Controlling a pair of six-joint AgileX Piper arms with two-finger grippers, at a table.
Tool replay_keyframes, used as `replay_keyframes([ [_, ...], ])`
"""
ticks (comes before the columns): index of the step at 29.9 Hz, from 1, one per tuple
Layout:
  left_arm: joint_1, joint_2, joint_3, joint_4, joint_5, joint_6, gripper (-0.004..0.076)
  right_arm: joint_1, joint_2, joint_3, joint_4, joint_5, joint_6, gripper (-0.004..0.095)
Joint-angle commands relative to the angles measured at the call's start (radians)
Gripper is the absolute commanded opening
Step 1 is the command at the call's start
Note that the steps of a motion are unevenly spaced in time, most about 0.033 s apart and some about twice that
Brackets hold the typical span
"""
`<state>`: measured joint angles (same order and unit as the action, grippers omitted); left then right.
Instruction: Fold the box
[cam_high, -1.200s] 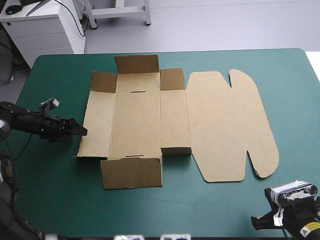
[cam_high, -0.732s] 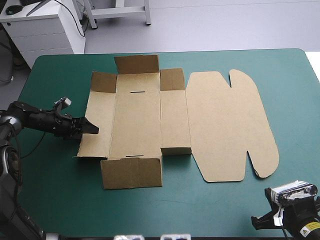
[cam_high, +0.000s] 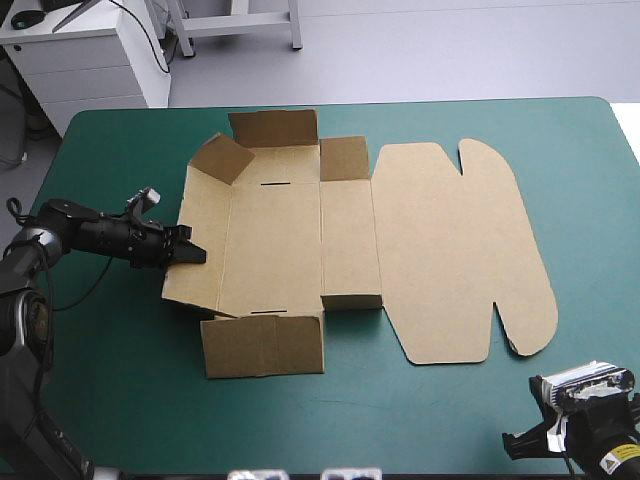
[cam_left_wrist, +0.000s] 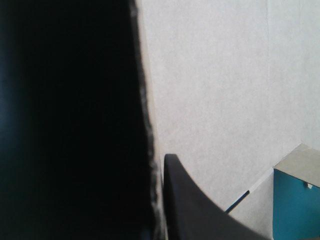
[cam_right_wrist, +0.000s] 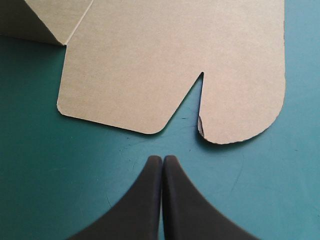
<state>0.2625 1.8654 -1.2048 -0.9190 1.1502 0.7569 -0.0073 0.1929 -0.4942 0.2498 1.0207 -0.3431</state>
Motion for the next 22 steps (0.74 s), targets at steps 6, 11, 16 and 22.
replay_keyframes([
  [6, -0.016, -0.045, -0.02, -0.047, -0.003, 0.03, -0.0008, 0.004, 0.013, -0.033, 0.012, -0.065, -0.003, -0.0014],
  [11, -0.018, -0.045, -0.03, -0.058, 0.022, 0.055, -0.0007, 0.004, 0.013, -0.033, 0.012, -0.065, -0.003, -0.0014],
  [16, -0.06, -0.064, -0.099, -0.035, 0.044, 0.074, -0.0007, 0.004, 0.013, -0.033, 0.012, -0.065, -0.003, -0.0014],
  [22, -0.198, -0.091, -0.286, 0.121, -0.005, 0.036, -0.0007, 0.004, 0.013, -0.033, 0.012, -0.065, -0.003, -0.0014],
])
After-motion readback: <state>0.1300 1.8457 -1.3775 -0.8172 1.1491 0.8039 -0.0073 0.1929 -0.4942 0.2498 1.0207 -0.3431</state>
